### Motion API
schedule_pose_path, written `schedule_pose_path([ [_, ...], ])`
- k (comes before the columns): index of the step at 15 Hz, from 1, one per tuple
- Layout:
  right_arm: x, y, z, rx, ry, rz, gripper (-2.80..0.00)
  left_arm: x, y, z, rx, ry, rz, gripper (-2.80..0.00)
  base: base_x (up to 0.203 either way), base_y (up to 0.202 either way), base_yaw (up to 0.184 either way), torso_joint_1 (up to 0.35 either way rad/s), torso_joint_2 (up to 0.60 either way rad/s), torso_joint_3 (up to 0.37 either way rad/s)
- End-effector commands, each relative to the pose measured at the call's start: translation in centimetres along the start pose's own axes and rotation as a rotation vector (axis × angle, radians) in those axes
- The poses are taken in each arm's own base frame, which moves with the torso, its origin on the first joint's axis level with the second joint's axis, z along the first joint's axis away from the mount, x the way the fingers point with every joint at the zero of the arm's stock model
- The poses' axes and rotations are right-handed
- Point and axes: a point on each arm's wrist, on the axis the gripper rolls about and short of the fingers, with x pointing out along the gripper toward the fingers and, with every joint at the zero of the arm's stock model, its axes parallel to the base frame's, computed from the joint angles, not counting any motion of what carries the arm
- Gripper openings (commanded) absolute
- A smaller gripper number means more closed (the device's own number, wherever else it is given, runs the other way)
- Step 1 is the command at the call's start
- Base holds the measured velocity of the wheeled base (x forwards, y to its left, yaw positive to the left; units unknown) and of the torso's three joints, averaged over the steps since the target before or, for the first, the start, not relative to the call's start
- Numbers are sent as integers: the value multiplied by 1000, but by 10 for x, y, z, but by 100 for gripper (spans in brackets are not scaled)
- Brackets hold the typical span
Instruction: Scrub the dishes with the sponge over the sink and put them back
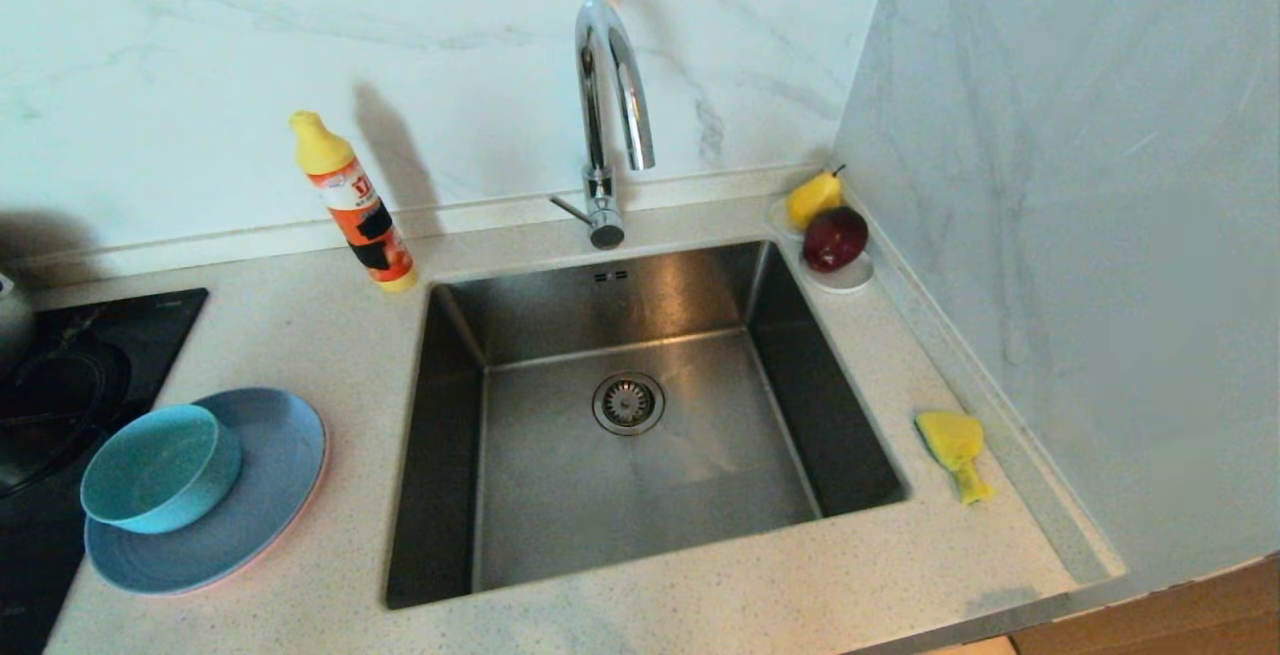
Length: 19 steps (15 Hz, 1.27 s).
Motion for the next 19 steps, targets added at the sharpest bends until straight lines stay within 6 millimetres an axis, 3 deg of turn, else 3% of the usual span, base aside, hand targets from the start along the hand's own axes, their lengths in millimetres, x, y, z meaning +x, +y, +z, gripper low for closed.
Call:
schedule_pose_path([
  [1,0,0,0,2,2,-1,-280,1,0,-4,0,17,-2,-280,0,0,0,0,0,0],
  [19,0,0,0,51,3,-12,-280,1,0,-5,0,19,-5,-280,0,0,0,0,0,0],
])
